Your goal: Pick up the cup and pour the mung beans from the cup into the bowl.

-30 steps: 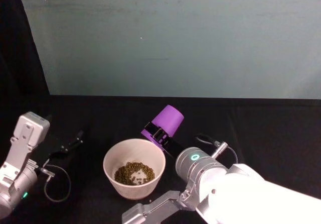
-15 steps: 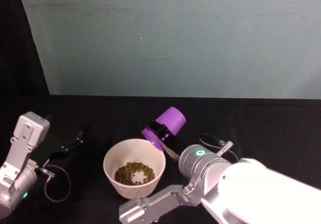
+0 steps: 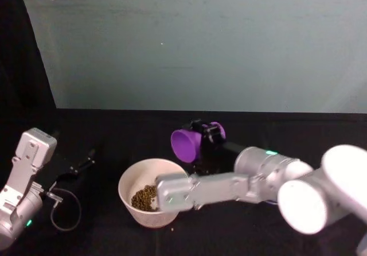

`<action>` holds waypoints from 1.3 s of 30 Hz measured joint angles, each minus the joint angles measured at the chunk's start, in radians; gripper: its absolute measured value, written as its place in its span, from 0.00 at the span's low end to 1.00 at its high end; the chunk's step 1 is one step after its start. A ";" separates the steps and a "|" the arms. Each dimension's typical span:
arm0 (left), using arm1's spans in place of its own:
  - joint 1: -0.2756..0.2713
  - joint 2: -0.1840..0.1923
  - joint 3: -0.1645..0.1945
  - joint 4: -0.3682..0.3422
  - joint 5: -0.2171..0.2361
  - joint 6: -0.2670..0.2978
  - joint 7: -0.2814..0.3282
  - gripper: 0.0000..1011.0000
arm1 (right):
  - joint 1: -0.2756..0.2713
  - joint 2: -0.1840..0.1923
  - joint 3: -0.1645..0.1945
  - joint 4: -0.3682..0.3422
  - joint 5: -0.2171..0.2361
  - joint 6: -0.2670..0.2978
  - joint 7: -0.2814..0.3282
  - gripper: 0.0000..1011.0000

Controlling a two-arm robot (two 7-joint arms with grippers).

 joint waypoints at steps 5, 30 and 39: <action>0.000 0.000 0.000 0.000 0.000 0.000 0.000 0.99 | -0.084 -0.002 0.180 -0.007 0.258 -0.060 -0.004 0.73; 0.000 0.000 0.000 0.000 0.000 0.000 0.000 0.99 | -0.318 -0.039 0.591 0.170 1.081 -0.282 0.059 0.73; 0.000 0.000 0.000 0.000 0.000 0.000 0.000 0.99 | -0.333 -0.037 0.606 0.192 1.128 -0.275 0.063 0.73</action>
